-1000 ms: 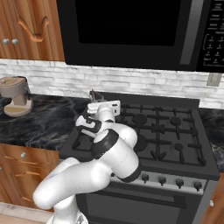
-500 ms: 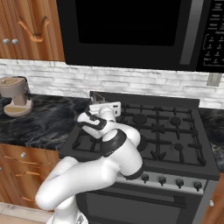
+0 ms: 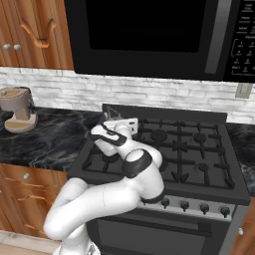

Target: Pick the kettle from the cabinet and place it on a stove burner. Then pick the pot from the counter and place it on another stove burner. Finally, turn both burners on.

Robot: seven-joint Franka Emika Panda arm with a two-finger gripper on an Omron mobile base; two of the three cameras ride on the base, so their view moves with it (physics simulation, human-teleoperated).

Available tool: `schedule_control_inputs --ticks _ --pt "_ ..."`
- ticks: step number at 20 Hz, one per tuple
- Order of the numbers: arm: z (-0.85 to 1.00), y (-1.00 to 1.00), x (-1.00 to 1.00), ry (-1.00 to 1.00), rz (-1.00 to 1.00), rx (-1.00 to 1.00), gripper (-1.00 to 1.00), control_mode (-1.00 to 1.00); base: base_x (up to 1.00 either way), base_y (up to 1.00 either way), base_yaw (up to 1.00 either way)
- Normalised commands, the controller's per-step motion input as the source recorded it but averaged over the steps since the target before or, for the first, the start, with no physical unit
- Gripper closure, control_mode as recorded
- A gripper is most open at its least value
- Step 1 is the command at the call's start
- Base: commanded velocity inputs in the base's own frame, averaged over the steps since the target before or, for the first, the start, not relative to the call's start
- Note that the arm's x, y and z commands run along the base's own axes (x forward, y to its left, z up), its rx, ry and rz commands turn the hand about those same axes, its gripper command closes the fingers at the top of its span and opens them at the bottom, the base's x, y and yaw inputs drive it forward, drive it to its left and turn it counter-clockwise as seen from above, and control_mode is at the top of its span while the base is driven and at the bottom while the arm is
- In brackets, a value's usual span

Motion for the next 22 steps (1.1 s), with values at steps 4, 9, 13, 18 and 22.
schedule_control_inputs --ticks 4,9,13,18,22 --pt "-0.21 -0.01 0.32 0.0 0.0 0.0 1.0 -1.0 0.0 0.0 0.0" --pt "-0.21 -0.01 0.25 0.0 0.0 0.0 1.0 -1.0 0.0 0.0 0.0" --pt "-0.23 0.0 0.02 0.01 0.0 0.0 -1.0 -1.0 0.0 0.0 0.0" --pt "-0.07 0.0 0.0 0.01 0.0 0.0 -1.0 -1.0 0.0 0.0 0.0" --pt "0.0 0.0 0.0 0.0 0.0 0.01 -1.0 -1.0 0.0 0.0 0.0"
